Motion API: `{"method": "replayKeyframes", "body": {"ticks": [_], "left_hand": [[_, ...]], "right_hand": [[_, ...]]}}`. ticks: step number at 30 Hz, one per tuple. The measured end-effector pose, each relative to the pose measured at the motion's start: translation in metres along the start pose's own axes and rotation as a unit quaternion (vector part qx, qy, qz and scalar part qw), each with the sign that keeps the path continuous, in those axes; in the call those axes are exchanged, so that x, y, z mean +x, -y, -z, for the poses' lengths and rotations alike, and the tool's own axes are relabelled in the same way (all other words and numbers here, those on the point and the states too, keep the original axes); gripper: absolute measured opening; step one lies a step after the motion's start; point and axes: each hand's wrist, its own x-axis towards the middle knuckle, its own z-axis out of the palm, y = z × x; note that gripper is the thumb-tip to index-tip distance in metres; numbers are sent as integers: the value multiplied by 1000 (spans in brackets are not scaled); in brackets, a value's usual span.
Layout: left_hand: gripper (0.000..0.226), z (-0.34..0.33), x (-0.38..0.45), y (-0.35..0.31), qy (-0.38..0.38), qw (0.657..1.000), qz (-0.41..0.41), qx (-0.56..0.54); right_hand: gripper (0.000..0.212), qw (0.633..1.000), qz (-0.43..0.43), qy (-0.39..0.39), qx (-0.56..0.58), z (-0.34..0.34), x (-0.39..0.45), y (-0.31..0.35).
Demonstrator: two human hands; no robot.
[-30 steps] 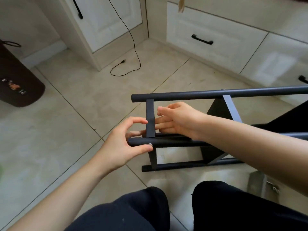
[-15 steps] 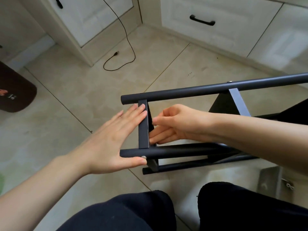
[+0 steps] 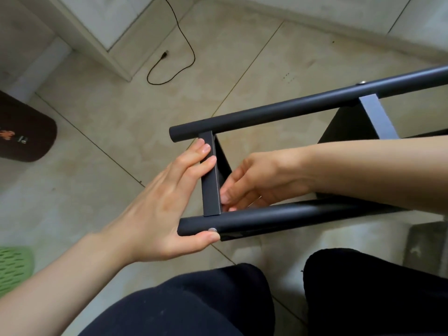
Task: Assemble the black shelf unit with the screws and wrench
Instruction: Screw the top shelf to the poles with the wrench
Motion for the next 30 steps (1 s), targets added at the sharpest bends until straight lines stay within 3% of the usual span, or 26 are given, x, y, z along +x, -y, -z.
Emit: {"method": "replayKeyframes", "body": {"ticks": [7,14,18,30], "left_hand": [[96,-3,1,2,3,1000,-11,-7],[94,-5,1,3,1,1000,-21,-5],[94,-5,2,2,3,1000,-18,-5],[94,-6,2,2,-4,1000,-19,-14]], "right_hand": [[14,999,17,26,-10,-2,2,-5],[6,998,18,20,-58,-1,0,-6],[14,999,15,27,-38,-3,-2,-6],[9,1000,4,13,-19,-7,-5,-4]]}}
